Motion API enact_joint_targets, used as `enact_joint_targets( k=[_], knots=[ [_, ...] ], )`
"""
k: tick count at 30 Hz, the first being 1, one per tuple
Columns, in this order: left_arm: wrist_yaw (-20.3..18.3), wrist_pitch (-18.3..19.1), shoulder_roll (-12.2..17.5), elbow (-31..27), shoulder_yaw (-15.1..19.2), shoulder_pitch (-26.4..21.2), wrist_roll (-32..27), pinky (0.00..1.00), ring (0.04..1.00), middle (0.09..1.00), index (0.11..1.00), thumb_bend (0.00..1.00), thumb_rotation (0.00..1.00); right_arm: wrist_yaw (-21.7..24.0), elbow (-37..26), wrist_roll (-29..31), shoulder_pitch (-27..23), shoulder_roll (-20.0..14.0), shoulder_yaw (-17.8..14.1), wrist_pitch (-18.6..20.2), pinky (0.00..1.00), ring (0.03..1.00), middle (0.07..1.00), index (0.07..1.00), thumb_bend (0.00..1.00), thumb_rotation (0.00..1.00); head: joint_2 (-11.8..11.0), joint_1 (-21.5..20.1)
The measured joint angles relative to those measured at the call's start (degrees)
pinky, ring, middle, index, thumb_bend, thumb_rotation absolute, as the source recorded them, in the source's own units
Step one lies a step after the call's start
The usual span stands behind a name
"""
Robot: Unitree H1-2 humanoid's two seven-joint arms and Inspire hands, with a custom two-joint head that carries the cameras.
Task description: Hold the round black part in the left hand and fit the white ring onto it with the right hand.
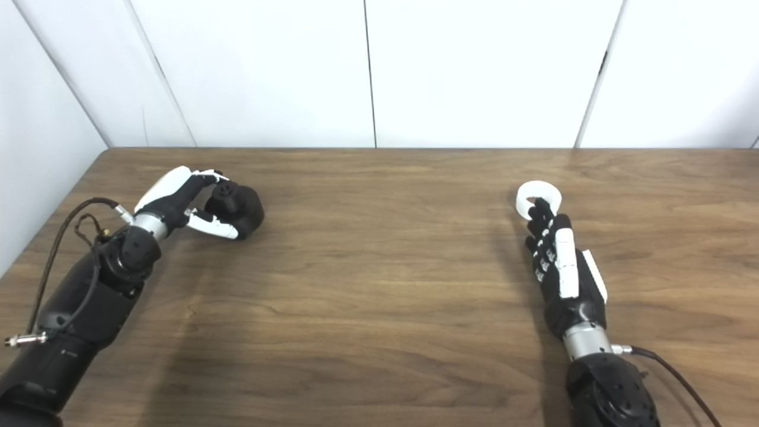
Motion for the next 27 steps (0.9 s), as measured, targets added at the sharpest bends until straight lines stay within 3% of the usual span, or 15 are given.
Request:
enact_joint_targets(
  k=[4,6,9,18,27],
  knots=[
    [1.44,-0.56,-0.22,0.12,0.39,0.33,-0.07,0.92,0.970,0.900,0.591,0.78,0.16,0.10,-0.05,0.04,0.05,-0.03,0.05,0.01,1.00,0.995,0.965,0.970,0.56,1.00,0.09,-0.09],
    [1.88,-1.53,-0.25,0.12,0.70,0.63,-0.17,0.93,0.967,0.891,0.524,0.61,0.10,0.12,-0.07,0.04,0.05,-0.04,0.06,0.01,1.00,0.996,0.966,0.971,0.57,1.00,0.18,-0.09],
    [2.78,-2.58,-0.38,0.14,1.06,0.78,-0.33,0.93,0.965,0.884,0.496,0.53,0.07,0.18,-0.07,0.05,0.06,-0.09,0.06,0.05,1.00,0.995,0.963,0.969,0.57,1.00,0.26,-0.17],
    [3.38,-2.31,-0.81,-4.56,1.63,3.85,-0.28,0.89,0.951,0.862,0.492,0.52,0.07,0.31,-0.25,0.02,0.05,-0.06,0.11,0.38,1.00,0.992,0.959,0.965,0.58,1.00,0.88,-0.26],
    [0.46,-0.26,-2.37,-13.27,1.17,7.88,-0.40,0.88,0.953,0.873,0.493,0.52,0.07,-0.02,-0.89,-0.20,0.06,0.01,0.37,1.42,1.00,0.997,0.959,0.969,0.59,1.00,1.85,-0.88]
  ],
)
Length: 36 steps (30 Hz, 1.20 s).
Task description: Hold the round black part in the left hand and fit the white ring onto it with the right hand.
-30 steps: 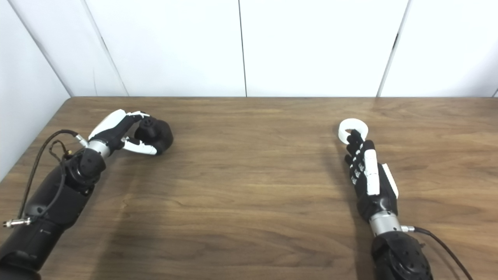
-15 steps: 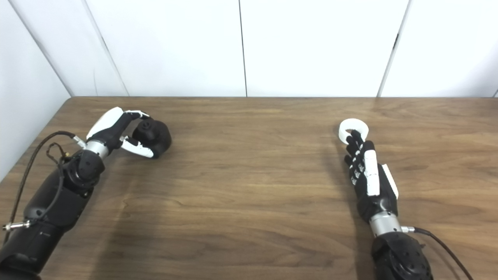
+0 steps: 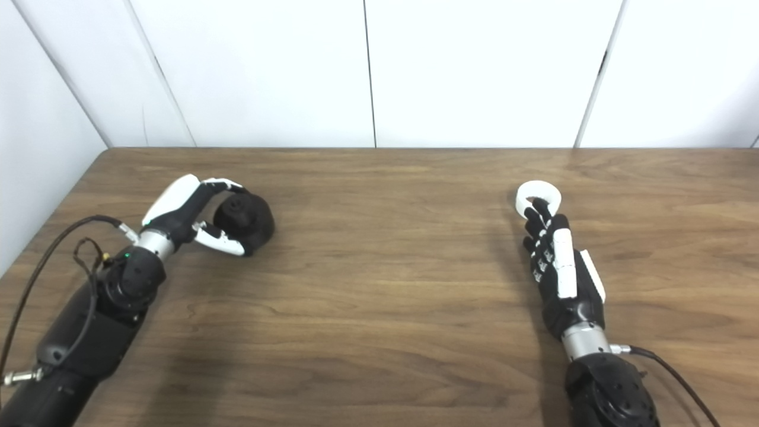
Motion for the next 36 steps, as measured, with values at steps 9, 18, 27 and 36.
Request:
enact_joint_targets(
  k=[9,18,27,36],
  knots=[
    [-3.70,1.98,-2.81,-7.94,-2.30,2.90,0.01,0.87,0.946,0.871,0.492,0.52,0.07,-0.21,-0.66,-0.63,0.09,0.14,0.42,0.83,1.00,0.998,0.962,0.974,0.61,1.00,0.44,-0.44],
    [-4.80,0.08,-5.50,-13.27,-6.10,5.57,0.44,0.87,0.953,0.874,0.493,0.52,0.08,-0.58,-0.94,-1.23,0.22,0.66,0.59,0.98,1.00,0.999,0.959,0.976,0.61,1.00,1.23,-1.67],
    [-6.16,-2.11,-7.63,-17.50,-11.03,7.27,1.89,0.86,0.951,0.873,0.494,0.52,0.08,-0.75,-1.59,-1.71,0.74,1.30,0.67,1.09,1.00,1.000,0.960,0.975,0.60,1.00,1.67,-2.46],
    [-6.70,-4.64,-10.08,-19.64,-14.42,9.36,2.31,0.89,0.960,0.885,0.493,0.52,0.08,-1.04,-2.37,-1.85,1.28,2.11,0.74,1.37,1.00,1.000,0.960,0.978,0.59,1.00,2.29,-3.34]
  ],
)
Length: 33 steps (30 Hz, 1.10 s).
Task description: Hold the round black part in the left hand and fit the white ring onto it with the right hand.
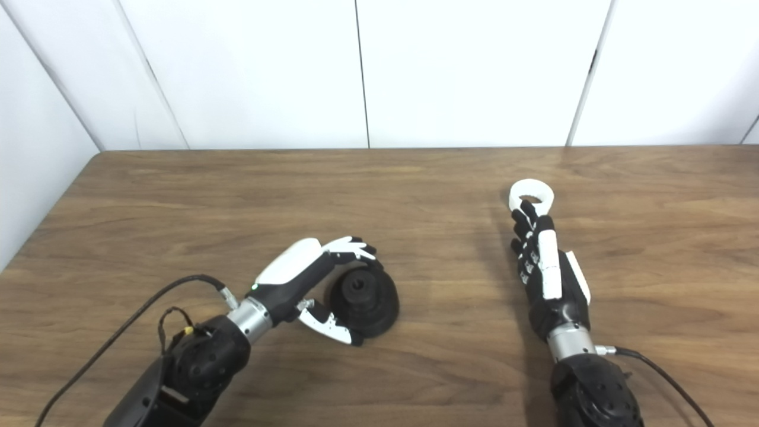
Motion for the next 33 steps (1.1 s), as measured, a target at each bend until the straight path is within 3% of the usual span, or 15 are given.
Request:
enact_joint_targets(
  k=[5,13,15,17,19,23,28,30,33],
  knots=[
    [-1.35,-1.79,0.03,-1.38,-1.84,0.50,0.19,0.94,0.964,0.876,0.494,0.52,0.08,-0.16,-0.13,-0.01,0.10,0.01,-0.04,0.03,1.00,1.000,0.957,0.975,0.59,1.00,0.00,-0.26],
    [-1.74,-2.68,-0.10,-1.65,-2.68,0.75,0.23,0.94,0.966,0.878,0.494,0.52,0.08,-0.43,-0.55,-0.08,0.23,-0.04,-0.18,0.35,1.00,0.996,0.960,0.972,0.59,1.00,0.09,-0.53],
    [-1.74,-2.69,-0.10,-1.65,-2.69,0.75,0.23,0.94,0.969,0.880,0.494,0.52,0.08,-0.47,-0.90,-0.19,0.20,-0.37,-0.39,0.39,0.95,0.963,0.932,0.919,0.62,0.84,0.26,-0.70],
    [-1.75,-2.69,-0.10,-1.65,-2.68,0.76,0.23,0.92,0.970,0.881,0.494,0.52,0.08,-0.92,-1.51,-1.23,-0.12,-0.79,-0.90,0.31,0.84,0.905,0.890,0.844,0.65,0.52,0.35,-1.31],
    [-1.83,-2.68,-0.10,-1.64,-2.61,0.77,0.22,0.91,0.971,0.883,0.494,0.52,0.08,-1.98,-1.85,-4.31,-1.53,-2.10,-0.88,0.11,0.83,0.881,0.869,0.805,0.71,0.42,0.18,-1.67],
    [-1.87,-2.75,-0.10,-1.57,-2.55,0.77,0.15,0.89,0.970,0.883,0.494,0.52,0.08,-5.12,-1.69,-16.67,-7.81,-7.46,0.54,-0.53,0.93,0.908,0.870,0.758,0.81,0.34,-0.17,-2.19],
    [-1.85,-3.22,-0.22,-1.24,-2.58,0.68,0.15,0.89,0.969,0.883,0.494,0.52,0.08,-7.00,2.08,-28.46,-17.62,-14.71,3.58,-0.98,0.90,0.918,0.879,0.736,0.84,0.37,-0.44,-2.64],
    [-1.82,-3.42,-0.39,-1.12,-2.54,0.75,0.15,0.89,0.967,0.883,0.494,0.52,0.08,-7.74,4.16,-30.75,-19.06,-15.31,4.52,-2.45,0.89,0.929,0.877,0.706,0.87,0.29,-0.79,-3.08],
    [-1.81,-3.87,-0.47,-0.67,-2.44,0.61,0.14,0.89,0.967,0.884,0.494,0.52,0.08,-7.95,11.47,-33.69,-20.57,-15.79,6.60,-2.92,0.88,0.940,0.884,0.690,0.90,0.26,-1.23,-3.34]
  ],
)
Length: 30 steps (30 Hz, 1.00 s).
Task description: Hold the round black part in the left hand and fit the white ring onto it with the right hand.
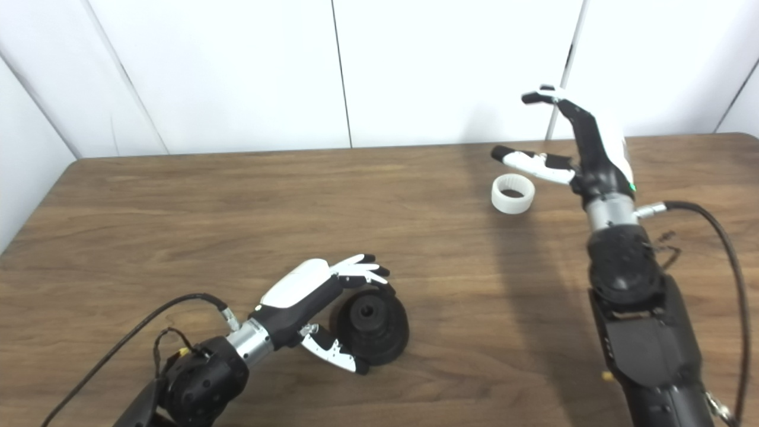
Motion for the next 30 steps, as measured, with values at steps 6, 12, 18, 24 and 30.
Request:
enact_joint_targets(
  k=[6,12,18,24,30],
  knots=[
    [0.02,-0.79,-0.06,0.40,0.31,0.03,-0.04,0.88,0.964,0.881,0.494,0.52,0.08,0.05,7.77,-2.66,-0.97,-0.83,1.71,-0.03,0.89,0.942,0.886,0.679,0.93,0.24,-0.53,-0.53],
    [0.12,-1.56,-0.11,1.13,0.77,0.02,-0.08,0.88,0.962,0.882,0.493,0.52,0.07,0.06,12.47,-4.59,-3.42,-2.41,3.44,-0.49,0.94,0.959,0.897,0.689,0.94,0.25,-1.23,-0.97],
    [0.39,-2.62,-0.47,2.05,1.09,-0.04,-0.19,0.88,0.959,0.879,0.493,0.52,0.07,1.43,17.47,-4.92,-5.12,-3.09,5.24,-2.01,0.95,0.976,0.908,0.701,0.96,0.29,-1.50,-1.15],
    [0.47,-2.99,-0.69,2.41,1.42,0.03,-0.23,0.87,0.956,0.879,0.493,0.52,0.07,2.79,19.57,-4.99,-6.62,-4.64,5.81,-2.12,1.00,0.997,0.917,0.721,0.98,0.30,-1.94,-1.23],
    [0.48,-3.12,-0.80,2.54,1.55,0.08,-0.23,0.88,0.957,0.876,0.493,0.52,0.07,3.24,20.60,-5.01,-7.29,-5.28,6.30,-2.23,0.99,0.994,0.914,0.729,0.97,0.31,-2.03,-1.50]
  ],
)
